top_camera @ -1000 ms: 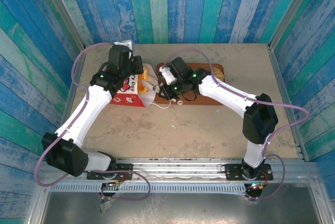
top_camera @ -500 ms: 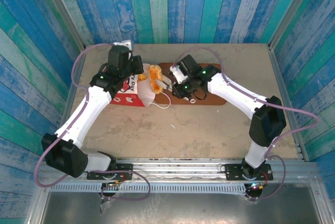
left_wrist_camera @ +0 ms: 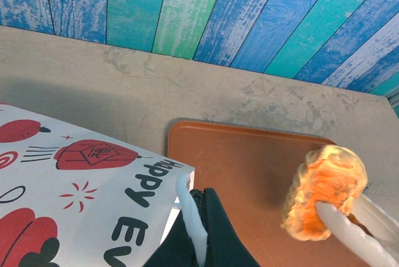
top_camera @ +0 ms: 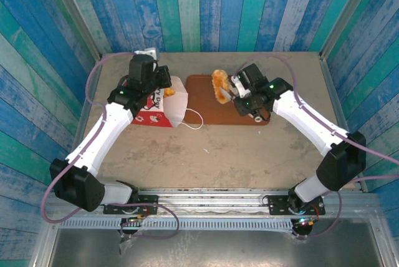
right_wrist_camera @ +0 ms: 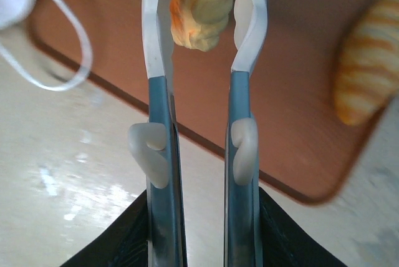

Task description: Take the fake bread out of the paper bag

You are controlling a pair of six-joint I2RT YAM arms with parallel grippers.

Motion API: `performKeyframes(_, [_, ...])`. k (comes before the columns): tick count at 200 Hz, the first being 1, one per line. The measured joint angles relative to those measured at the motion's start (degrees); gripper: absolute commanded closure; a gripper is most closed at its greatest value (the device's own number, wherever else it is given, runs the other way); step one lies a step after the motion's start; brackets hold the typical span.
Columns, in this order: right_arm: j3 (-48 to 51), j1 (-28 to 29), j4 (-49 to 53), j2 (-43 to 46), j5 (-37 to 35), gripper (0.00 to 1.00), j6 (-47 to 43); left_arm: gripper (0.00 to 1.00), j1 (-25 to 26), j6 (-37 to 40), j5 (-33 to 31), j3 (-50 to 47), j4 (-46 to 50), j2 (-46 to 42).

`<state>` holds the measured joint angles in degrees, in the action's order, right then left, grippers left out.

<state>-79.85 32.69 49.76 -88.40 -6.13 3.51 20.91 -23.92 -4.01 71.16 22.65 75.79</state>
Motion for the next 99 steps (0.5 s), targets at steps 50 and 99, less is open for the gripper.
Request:
performKeyframes(50, [0.0, -0.44, 3.87, -3.85, -5.53, 0.6, -0.81, 1.0, 0.0, -0.17, 0.02, -0.52, -0.42, 0.0])
performKeyframes(99, [-1.33, 0.63, 3.82, -8.9, -5.44, 0.57, -0.81, 1.0, 0.0, -0.17, 0.07, -0.52, -0.79, 0.0])
